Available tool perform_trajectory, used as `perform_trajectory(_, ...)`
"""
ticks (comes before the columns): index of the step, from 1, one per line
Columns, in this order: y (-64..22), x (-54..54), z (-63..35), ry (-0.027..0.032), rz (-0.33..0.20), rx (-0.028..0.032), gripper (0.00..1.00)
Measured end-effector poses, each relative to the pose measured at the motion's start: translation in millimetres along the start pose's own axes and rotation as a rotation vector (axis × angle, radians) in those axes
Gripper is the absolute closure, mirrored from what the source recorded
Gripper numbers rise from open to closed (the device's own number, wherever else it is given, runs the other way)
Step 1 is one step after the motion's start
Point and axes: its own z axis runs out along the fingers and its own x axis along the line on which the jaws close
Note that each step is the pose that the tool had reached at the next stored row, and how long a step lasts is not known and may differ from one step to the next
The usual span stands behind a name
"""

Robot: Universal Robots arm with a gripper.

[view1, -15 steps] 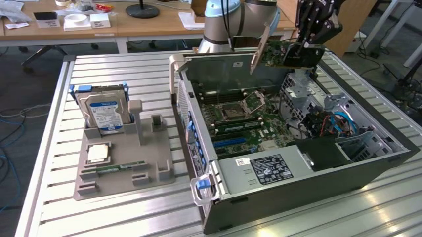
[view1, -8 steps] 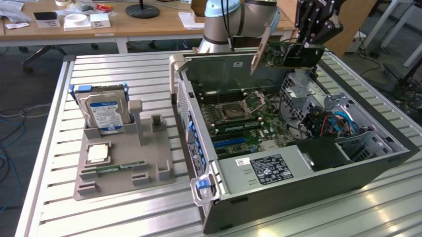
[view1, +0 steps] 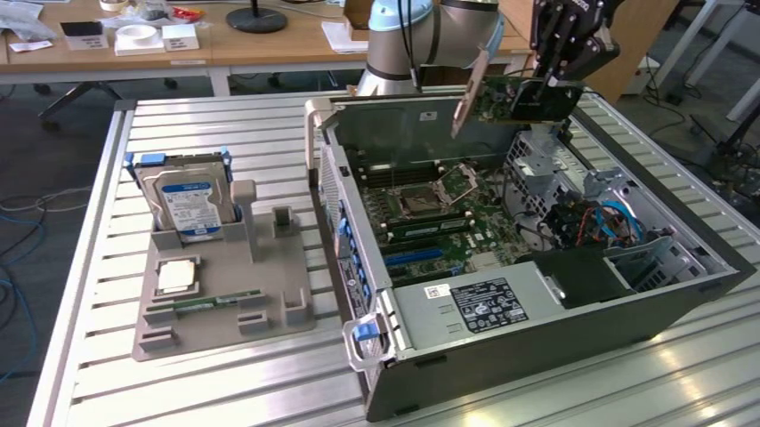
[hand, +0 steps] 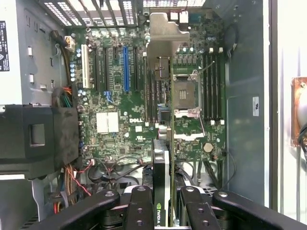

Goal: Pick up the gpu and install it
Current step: 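Insert the gpu into the slot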

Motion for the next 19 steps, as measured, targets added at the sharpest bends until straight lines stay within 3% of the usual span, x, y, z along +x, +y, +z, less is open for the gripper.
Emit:
perform_trajectory(2, 0.3, 0.0, 0.6, -0.0002, -0.005, 0.0014, 0.73)
perform_trajectory(6, 1.5, 0.2, 3.1, -0.0005, -0.018, 0.0184, 0.73)
perform_trajectory(9, 3.0, 0.3, 5.2, -0.0006, -0.027, 0.0266, 0.73)
perform_trajectory(13, 6.0, 0.6, 9.1, -0.0006, -0.037, 0.0318, 0.73)
perform_trajectory(19, 9.0, 0.9, 13.3, -0.0005, -0.043, 0.0324, 0.73)
